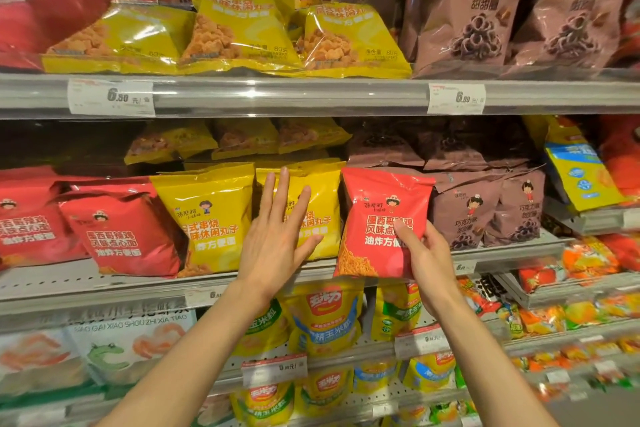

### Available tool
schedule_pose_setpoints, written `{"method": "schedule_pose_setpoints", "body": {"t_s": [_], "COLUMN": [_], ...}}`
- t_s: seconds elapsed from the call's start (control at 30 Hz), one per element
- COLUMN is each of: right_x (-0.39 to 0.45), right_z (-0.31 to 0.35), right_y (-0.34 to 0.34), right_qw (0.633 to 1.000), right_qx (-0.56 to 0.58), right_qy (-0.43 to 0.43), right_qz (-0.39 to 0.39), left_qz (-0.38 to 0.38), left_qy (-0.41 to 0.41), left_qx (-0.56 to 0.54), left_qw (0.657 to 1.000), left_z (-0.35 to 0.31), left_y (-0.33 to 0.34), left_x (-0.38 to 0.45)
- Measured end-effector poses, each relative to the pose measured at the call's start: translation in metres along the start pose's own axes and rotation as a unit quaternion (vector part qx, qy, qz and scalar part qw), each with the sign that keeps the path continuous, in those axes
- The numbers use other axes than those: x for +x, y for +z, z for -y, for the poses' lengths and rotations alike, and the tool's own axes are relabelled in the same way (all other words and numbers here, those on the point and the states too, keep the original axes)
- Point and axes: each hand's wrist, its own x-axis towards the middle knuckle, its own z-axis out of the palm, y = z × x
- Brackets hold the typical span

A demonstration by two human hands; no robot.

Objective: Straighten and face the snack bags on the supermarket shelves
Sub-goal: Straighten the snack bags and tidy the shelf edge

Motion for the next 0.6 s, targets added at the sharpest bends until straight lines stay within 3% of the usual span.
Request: {"method": "schedule_pose_setpoints", "body": {"t_s": [0.2, 0.3, 0.43, 0.6], "right_x": [-0.004, -0.005, -0.009, -0.021], "right_z": [-0.002, -0.002, -0.003, -0.009], "right_y": [0.0, 0.0, -0.003, -0.005], "right_qw": [1.0, 1.0, 0.999, 0.999], "right_qx": [0.006, 0.009, 0.012, 0.032], "right_qy": [0.015, 0.023, 0.032, 0.043], "right_qz": [-0.002, 0.0, 0.0, 0.002], "left_qz": [0.065, 0.093, 0.046, -0.011], "left_qy": [-0.007, -0.034, -0.056, -0.108], "left_qx": [0.014, -0.05, -0.201, -0.259], "left_qw": [0.998, 0.994, 0.977, 0.96], "left_z": [0.004, 0.0, 0.002, -0.001], "left_y": [-0.006, -0.011, -0.026, -0.042], "left_x": [-0.004, 0.001, -0.003, -0.027]}}
